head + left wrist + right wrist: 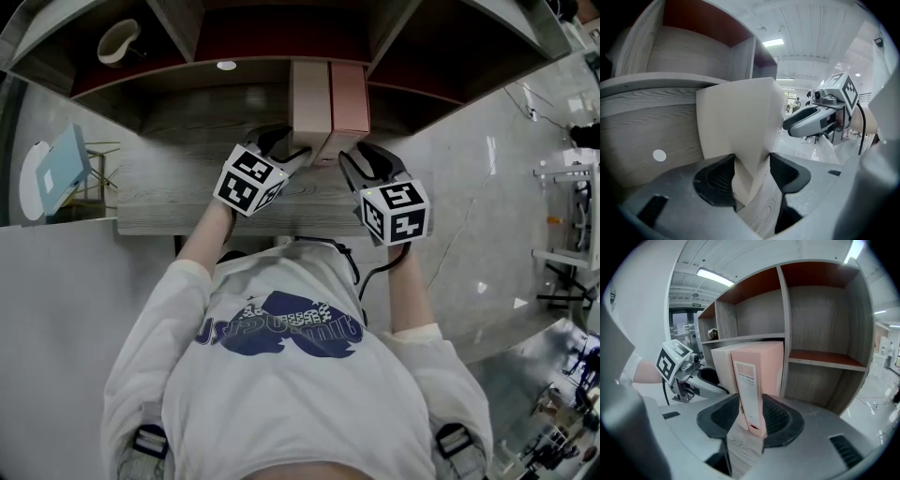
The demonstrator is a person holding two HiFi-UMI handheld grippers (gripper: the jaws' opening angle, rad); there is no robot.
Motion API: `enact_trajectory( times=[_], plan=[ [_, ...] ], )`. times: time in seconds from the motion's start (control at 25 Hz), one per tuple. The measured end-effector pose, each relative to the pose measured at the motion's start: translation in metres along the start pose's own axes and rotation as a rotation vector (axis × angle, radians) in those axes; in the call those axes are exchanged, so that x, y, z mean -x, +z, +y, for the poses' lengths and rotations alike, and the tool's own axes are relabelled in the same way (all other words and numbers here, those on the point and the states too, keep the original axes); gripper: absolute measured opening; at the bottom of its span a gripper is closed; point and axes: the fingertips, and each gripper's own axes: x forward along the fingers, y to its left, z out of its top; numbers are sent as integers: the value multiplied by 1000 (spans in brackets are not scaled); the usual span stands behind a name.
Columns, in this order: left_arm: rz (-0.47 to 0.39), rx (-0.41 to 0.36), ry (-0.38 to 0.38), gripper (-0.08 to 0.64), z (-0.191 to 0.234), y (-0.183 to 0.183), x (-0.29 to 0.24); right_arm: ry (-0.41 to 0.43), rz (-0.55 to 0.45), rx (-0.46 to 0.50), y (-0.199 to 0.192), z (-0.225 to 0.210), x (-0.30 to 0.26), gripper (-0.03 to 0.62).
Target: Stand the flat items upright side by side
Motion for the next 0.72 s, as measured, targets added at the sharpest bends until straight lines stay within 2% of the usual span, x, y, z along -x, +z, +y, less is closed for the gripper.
enact_trajectory(
  times=[0.72],
  plan=[
    [13, 3, -40, 247, 6, 1, -4, -76, -11, -21, 6, -9, -13, 144]
  ],
)
